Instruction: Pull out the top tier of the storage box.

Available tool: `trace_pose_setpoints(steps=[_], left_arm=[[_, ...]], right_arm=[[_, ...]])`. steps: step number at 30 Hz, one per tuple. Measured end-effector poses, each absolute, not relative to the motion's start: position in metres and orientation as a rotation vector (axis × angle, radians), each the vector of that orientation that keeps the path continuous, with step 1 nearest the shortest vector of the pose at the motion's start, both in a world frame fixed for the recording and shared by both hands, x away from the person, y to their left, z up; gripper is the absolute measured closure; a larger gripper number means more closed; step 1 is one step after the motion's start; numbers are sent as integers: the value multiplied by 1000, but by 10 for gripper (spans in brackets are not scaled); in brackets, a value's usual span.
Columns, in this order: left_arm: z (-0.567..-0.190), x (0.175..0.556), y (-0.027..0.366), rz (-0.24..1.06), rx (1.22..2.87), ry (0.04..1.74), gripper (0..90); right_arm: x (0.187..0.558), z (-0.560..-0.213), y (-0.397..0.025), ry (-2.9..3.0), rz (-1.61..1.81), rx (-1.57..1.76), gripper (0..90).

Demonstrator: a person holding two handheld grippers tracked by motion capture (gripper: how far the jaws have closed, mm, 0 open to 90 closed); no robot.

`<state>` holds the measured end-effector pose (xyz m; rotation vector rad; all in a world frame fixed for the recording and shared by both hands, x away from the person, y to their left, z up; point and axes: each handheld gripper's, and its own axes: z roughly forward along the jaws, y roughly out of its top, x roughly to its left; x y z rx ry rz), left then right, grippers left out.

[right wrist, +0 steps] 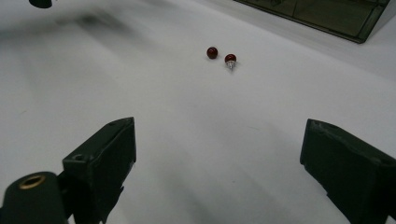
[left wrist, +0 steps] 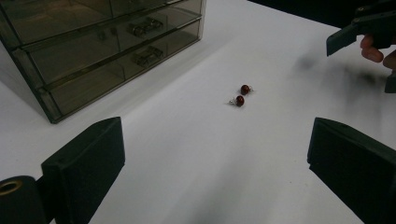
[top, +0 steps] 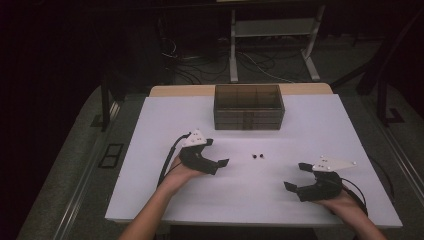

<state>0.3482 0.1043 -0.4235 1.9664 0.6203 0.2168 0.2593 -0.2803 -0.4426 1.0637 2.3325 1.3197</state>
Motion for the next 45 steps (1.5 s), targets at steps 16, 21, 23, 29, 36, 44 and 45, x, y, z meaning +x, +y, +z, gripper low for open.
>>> trace_pose_setpoints(steps=[16, 21, 23, 29, 36, 44, 45], left_arm=[[-423, 357, 93, 230, 1955, 627, 0], [-422, 359, 88, 233, 1964, 611, 0], [-423, 360, 87, 230, 1963, 608, 0], [-423, 363, 83, 231, 1963, 601, 0], [-424, 368, 77, 222, 1969, 594, 0], [-422, 375, 70, 215, 1963, 586, 0], [-422, 376, 70, 212, 1964, 585, 0]], right_arm=[[259, -443, -280, 2337, 1320, 1062, 99], [259, -443, -280, 2337, 1321, 1065, 99], [259, -443, -280, 2337, 1319, 1062, 99], [259, -443, -280, 2343, 1316, 1067, 99], [258, -441, -283, 2317, 1305, 1077, 98], [258, -439, -284, 2290, 1292, 1083, 98], [259, -439, -285, 2284, 1293, 1088, 97]])
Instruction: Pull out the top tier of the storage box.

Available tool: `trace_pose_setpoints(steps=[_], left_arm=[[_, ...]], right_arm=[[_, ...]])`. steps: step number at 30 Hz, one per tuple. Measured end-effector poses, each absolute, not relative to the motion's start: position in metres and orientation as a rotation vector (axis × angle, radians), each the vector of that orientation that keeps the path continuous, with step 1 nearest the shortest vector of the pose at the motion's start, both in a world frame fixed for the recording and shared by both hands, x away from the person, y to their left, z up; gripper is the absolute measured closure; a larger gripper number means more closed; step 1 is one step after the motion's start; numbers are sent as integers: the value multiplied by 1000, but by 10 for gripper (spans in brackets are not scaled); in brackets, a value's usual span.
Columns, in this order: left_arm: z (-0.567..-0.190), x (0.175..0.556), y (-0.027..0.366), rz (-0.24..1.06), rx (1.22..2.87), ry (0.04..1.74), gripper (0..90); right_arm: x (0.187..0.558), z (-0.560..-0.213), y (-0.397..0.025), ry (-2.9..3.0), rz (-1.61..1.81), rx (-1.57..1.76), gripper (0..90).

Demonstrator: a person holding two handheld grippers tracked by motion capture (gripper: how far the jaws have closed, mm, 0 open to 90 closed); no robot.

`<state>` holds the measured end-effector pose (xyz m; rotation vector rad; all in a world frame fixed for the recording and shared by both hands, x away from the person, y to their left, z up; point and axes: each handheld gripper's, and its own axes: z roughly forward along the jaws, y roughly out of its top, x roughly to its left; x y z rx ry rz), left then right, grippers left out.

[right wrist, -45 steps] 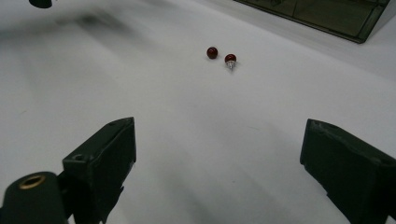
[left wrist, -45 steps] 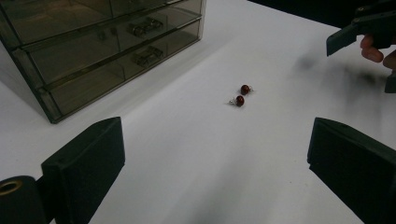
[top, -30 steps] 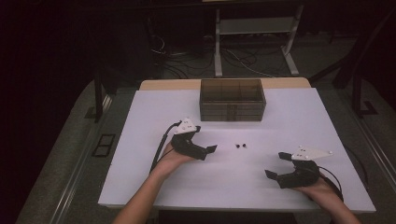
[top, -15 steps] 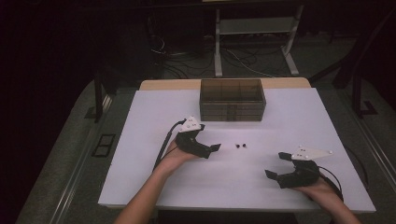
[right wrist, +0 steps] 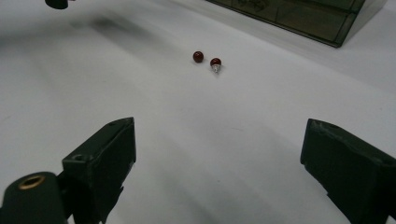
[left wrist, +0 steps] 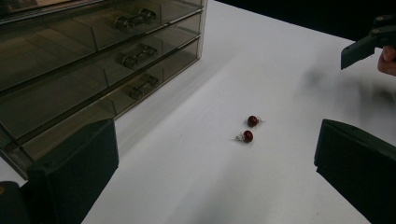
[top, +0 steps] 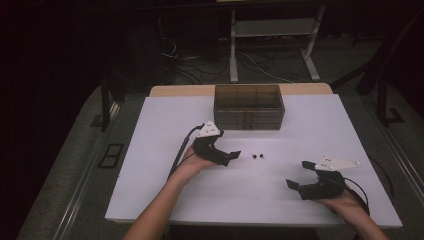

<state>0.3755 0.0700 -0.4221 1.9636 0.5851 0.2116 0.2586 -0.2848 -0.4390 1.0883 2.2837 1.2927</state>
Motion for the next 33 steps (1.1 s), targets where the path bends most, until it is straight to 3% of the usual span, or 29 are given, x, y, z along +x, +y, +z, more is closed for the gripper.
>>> trace_pose_setpoints(steps=[33], left_arm=[[-426, 396, 51, 214, 1943, 585, 0]], right_arm=[[259, -443, -284, 2307, 1279, 1066, 99]])
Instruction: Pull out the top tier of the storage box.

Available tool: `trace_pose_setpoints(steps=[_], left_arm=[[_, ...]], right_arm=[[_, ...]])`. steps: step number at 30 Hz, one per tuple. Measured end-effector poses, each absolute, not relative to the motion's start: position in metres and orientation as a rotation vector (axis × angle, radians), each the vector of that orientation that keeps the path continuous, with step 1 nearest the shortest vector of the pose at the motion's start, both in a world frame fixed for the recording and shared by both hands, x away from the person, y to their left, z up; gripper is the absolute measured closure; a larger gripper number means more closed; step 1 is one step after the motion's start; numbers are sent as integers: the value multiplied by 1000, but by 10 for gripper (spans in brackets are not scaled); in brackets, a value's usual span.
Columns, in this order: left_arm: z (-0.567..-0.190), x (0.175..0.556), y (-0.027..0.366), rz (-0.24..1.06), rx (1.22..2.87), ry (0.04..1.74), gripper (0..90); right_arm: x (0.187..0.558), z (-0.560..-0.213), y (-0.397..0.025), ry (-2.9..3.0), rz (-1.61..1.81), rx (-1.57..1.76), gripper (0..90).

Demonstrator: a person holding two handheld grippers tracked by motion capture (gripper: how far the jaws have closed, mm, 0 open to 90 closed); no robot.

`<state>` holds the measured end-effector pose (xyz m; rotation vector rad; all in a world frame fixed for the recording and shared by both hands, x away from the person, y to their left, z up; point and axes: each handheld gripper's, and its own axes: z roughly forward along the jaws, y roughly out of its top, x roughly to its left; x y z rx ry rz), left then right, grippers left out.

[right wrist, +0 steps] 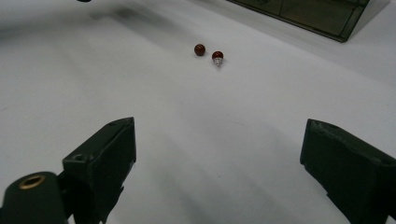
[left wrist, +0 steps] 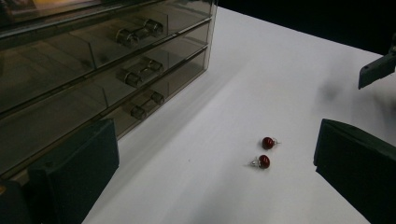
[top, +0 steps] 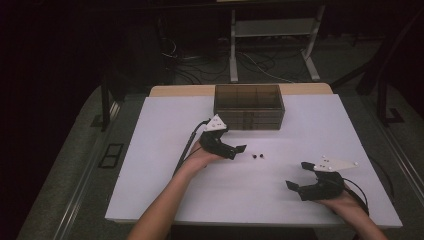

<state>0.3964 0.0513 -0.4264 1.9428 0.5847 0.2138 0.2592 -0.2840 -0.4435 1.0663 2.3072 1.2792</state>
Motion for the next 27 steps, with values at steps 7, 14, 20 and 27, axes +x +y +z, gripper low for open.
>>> trace_pose_setpoints(steps=[7, 14, 20, 27], left_arm=[[-422, 400, 45, 220, 1938, 579, 0], [-421, 403, 39, 231, 1952, 565, 0], [-418, 406, 32, 243, 1946, 546, 0], [-419, 409, 27, 249, 1940, 536, 0]], right_arm=[[259, -445, -284, 2310, 1283, 1065, 99], [259, -445, -283, 2314, 1285, 1061, 99], [260, -445, -283, 2316, 1287, 1056, 99], [260, -446, -282, 2321, 1289, 1052, 99]])
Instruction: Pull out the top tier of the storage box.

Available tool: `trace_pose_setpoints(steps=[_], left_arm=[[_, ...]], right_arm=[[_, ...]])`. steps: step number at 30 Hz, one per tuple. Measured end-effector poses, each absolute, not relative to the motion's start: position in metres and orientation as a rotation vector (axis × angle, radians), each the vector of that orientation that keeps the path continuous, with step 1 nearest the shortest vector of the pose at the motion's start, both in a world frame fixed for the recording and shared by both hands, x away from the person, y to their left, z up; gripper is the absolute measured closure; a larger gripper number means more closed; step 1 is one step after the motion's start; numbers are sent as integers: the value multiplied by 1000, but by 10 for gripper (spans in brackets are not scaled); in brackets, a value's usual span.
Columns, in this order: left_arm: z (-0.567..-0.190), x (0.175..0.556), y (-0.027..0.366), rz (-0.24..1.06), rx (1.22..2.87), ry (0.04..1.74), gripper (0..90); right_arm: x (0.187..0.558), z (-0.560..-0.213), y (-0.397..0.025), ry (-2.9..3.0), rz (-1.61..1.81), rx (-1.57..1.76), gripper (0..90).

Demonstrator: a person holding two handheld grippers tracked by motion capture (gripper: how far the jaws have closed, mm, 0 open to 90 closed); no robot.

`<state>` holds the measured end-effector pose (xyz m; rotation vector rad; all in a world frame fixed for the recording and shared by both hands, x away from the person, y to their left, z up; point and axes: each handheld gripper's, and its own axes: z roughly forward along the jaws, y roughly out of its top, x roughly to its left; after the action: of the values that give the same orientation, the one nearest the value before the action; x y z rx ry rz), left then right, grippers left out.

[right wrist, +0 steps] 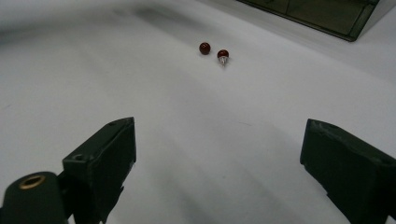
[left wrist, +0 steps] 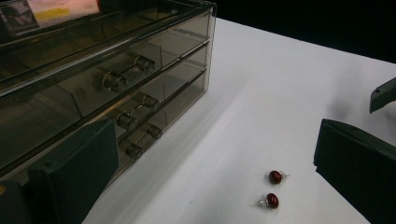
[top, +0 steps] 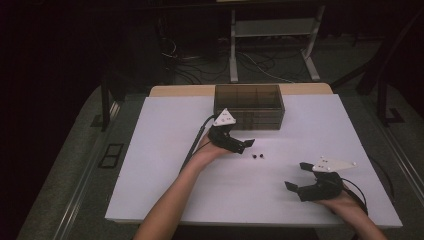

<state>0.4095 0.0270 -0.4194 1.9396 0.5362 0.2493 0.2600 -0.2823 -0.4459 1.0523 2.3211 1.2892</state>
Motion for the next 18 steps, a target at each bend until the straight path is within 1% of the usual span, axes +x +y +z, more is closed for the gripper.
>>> trace_pose_setpoints(steps=[11, 18], left_arm=[[-428, 413, 24, 265, 1934, 547, 0], [-427, 413, 24, 311, 1944, 524, 0]], right_arm=[[259, -446, -282, 2326, 1295, 1053, 99], [259, -447, -281, 2330, 1302, 1047, 99]])
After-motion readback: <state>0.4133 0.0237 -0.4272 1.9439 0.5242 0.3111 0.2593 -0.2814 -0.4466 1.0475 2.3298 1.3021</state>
